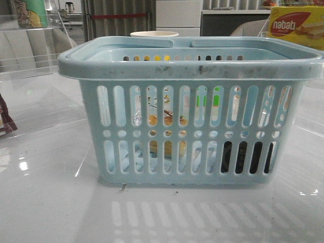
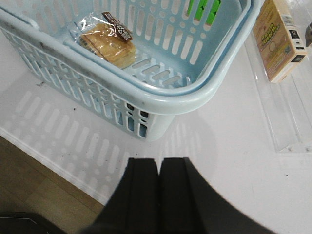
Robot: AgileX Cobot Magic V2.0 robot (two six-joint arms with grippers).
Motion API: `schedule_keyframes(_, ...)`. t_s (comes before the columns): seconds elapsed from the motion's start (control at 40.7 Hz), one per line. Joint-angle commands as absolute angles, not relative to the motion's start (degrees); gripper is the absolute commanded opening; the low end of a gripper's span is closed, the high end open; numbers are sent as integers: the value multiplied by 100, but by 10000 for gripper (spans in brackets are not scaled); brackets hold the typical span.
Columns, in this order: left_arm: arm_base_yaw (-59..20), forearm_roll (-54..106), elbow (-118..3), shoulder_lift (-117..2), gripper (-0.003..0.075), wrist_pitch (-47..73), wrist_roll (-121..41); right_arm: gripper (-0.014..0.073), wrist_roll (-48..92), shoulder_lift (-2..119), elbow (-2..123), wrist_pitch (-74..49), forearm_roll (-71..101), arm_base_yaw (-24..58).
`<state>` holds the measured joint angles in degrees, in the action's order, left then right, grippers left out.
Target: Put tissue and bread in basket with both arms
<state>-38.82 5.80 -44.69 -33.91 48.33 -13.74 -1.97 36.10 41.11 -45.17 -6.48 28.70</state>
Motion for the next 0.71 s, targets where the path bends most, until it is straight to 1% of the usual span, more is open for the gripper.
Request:
schedule_keyframes(0.0, -3926, 658, -4638, -3413, 91, 4344, -1322, 27, -152, 3602, 4248, -4189, -744, 2879)
schedule_keyframes(0.245, -3926, 658, -4638, -3413, 91, 4344, -1322, 27, -152, 3602, 4248, -4189, -744, 2879)
schedule_keyframes(0.368, -3855, 627, -4470, -3300, 91, 4158, -1322, 27, -152, 3602, 4248, -4189, -744, 2879)
schedule_keyframes(0.515, -3229, 524, -3918, -2892, 91, 3215, -1322, 27, -152, 3602, 4248, -4189, -744, 2879)
schedule_keyframes(0.687, -2166, 535, -2747, -2100, 91, 1465, -1322, 27, -152, 3602, 4248, -4189, -744, 2879)
